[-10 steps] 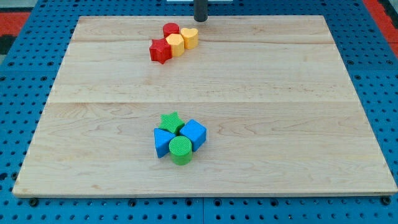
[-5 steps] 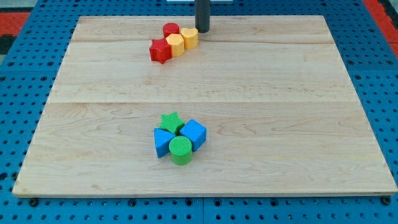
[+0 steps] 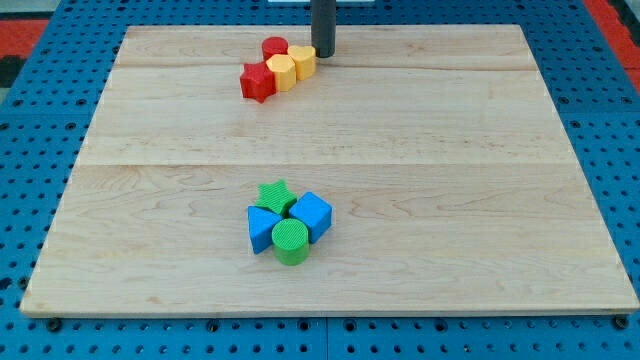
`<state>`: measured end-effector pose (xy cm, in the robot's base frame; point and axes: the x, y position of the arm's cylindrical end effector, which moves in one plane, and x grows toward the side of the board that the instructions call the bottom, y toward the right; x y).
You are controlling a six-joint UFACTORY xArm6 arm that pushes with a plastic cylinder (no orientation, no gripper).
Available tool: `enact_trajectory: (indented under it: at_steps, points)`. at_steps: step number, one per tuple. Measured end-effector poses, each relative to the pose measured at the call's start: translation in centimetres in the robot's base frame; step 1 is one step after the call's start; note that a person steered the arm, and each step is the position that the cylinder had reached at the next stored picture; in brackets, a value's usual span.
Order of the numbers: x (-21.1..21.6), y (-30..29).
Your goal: Slide the red circle a bit down
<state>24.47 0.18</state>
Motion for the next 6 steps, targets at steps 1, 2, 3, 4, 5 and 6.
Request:
enact_trajectory:
  at_steps: [1,2,3,4,5,6]
  points:
    - [0.1,-1.0]
    - [0.1,-2.5]
    - [0.2,-4.5]
    - [0.2,-6.8]
    - [0.0,-7.4]
    - [-0.1,-7.4]
